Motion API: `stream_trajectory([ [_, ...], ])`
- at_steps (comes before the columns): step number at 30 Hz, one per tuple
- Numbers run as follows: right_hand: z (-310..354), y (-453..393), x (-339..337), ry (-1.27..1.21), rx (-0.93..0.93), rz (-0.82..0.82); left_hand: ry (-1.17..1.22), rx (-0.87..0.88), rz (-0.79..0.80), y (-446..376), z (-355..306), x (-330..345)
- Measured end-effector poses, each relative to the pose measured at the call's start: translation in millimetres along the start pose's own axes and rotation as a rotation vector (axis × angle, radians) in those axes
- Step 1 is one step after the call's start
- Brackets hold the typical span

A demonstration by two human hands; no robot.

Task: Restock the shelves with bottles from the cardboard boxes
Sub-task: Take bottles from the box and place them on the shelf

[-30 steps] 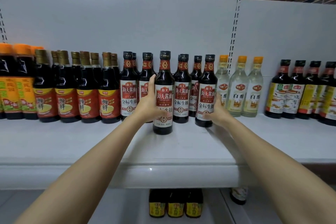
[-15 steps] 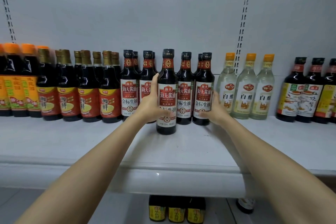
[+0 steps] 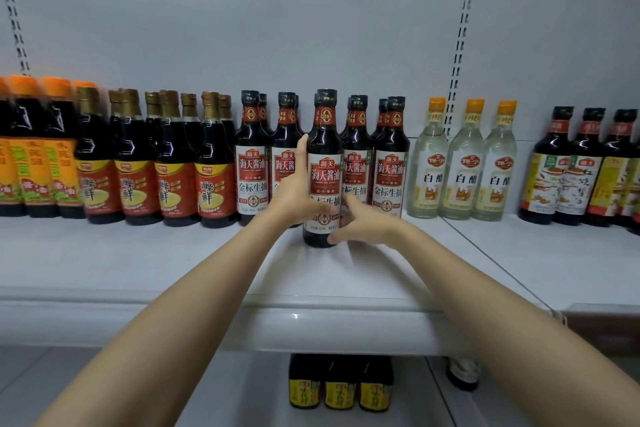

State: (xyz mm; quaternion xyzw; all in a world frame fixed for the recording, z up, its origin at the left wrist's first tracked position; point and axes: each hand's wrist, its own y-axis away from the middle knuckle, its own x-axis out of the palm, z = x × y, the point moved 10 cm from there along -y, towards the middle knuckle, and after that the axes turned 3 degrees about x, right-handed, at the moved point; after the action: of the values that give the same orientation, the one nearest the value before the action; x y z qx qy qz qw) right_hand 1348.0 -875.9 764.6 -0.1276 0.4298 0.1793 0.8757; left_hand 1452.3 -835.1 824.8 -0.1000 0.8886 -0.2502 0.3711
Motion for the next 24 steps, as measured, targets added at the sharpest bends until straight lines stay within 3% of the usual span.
stream_trajectory([
  [4, 17.9, -2.5, 5.9, 0.048, -0.010, -0.162, 0.020, -0.004, -0.006, 2.8, 10.1, -9.8],
  [7, 34.7, -4.2, 18.5, 0.045, -0.020, -0.164, 0.049, -0.026, -0.025, 8.0, 24.4, -25.0],
  [13, 63.7, -16.2, 42.4, 0.076, -0.012, -0.200, 0.172, -0.251, 0.148, 34.6, 80.6, -37.3],
  [16, 75.4, -18.3, 52.2, 0.080, -0.010, -0.206, 0.100, -0.305, 0.203, 46.1, 103.5, -43.0],
  [24, 93.3, -27.7, 65.6, 0.079, 0.000, -0.223, -0.053, -0.307, 0.137, 40.3, 136.1, -53.3],
])
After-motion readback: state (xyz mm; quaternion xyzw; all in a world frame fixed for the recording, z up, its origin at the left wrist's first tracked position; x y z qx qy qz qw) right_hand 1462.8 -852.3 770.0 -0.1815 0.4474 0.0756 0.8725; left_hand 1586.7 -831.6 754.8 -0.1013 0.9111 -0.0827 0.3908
